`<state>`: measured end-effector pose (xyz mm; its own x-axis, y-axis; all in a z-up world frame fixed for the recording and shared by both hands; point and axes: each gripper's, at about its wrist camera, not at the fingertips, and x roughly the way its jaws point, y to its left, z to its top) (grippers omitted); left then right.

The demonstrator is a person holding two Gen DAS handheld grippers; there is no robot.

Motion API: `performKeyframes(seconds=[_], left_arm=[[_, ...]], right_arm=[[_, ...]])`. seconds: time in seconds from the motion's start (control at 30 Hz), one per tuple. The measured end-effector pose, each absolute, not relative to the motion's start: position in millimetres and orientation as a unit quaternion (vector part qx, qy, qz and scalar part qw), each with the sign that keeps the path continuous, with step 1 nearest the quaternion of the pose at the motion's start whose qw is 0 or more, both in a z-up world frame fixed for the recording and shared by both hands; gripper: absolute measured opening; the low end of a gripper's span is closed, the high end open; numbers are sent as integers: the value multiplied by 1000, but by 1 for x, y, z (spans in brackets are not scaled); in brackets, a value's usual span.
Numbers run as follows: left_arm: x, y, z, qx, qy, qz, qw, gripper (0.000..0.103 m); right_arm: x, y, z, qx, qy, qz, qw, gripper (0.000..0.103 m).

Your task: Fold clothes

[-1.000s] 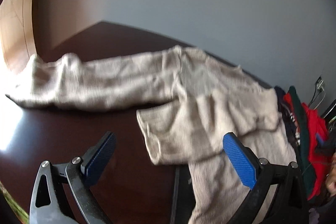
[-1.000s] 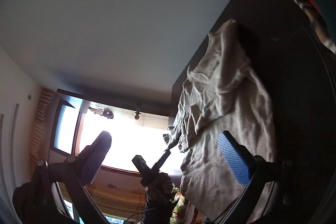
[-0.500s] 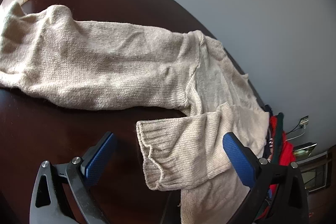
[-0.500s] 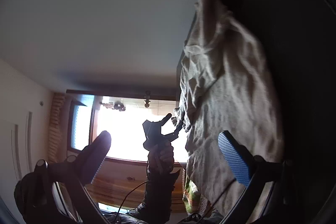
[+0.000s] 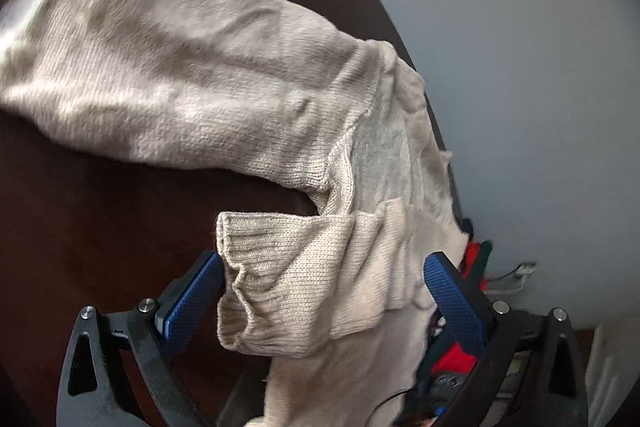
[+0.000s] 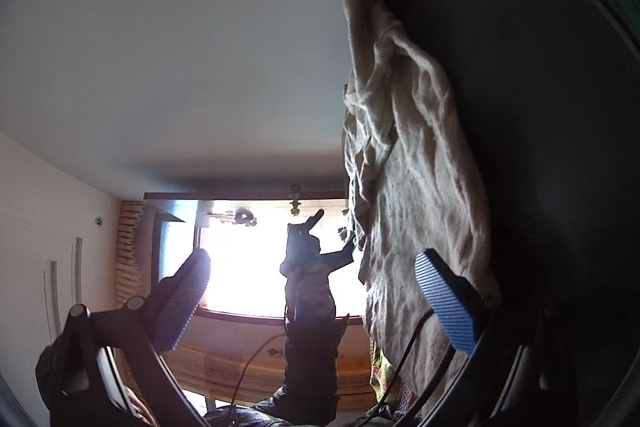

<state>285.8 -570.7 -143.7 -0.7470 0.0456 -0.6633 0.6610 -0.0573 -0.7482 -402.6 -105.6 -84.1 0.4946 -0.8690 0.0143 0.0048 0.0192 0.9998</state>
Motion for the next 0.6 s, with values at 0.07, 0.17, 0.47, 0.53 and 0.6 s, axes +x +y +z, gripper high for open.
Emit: performKeyframes(seconds=[0.07, 0.17, 0.47, 0.53, 0.6], left_arm=[[285, -570, -144, 279, 652, -666, 232, 76], [282, -565, -149, 287, 654, -661, 231, 50], [276, -555, -158, 293, 640, -666, 247, 4], [277, -554, -156, 288, 634, -672, 252, 3], [279, -553, -151, 269, 632, -680, 254, 3]], right_arm=[[-400, -105, -85, 601, -354, -351, 624, 103], [-400, -105, -87, 599, -358, -344, 628, 103], [-402, -103, -89, 590, -373, -326, 638, 103], [-403, -102, -90, 587, -380, -322, 639, 103], [-403, -101, -90, 585, -385, -319, 639, 103]])
